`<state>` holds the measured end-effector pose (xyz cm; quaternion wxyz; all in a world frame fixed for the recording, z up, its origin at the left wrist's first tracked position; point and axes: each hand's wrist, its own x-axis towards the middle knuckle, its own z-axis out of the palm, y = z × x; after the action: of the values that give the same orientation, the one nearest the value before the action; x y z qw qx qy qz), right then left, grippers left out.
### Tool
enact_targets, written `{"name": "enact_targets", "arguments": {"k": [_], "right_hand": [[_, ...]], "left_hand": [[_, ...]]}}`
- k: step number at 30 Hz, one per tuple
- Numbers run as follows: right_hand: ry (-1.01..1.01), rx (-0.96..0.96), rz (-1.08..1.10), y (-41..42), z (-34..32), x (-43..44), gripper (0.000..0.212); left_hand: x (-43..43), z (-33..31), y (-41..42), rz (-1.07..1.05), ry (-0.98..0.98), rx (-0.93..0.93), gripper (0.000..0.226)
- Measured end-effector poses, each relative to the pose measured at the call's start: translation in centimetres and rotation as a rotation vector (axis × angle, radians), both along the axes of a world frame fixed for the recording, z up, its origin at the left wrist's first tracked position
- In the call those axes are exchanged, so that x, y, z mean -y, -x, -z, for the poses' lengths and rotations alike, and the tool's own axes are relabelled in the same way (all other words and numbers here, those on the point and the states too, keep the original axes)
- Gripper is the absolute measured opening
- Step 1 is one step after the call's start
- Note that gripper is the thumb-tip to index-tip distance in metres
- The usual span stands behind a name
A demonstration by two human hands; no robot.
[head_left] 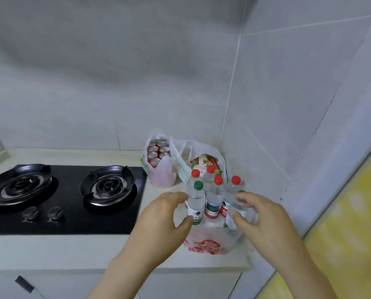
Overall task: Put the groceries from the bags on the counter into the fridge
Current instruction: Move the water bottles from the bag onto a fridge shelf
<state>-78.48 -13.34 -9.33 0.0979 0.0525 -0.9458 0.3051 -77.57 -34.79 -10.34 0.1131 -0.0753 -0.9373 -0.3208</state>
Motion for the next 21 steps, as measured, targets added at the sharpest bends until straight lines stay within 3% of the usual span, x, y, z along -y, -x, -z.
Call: {"name": "enact_targets", "arguments": {"k": [21], "right_hand": [[-0.06, 0.22, 0.208, 13.2, 6.0, 3.6, 0.042]], "left_hand": [[3.2, 7.0, 17.4, 0.221, -0.043, 0.197, 0.042]]}}
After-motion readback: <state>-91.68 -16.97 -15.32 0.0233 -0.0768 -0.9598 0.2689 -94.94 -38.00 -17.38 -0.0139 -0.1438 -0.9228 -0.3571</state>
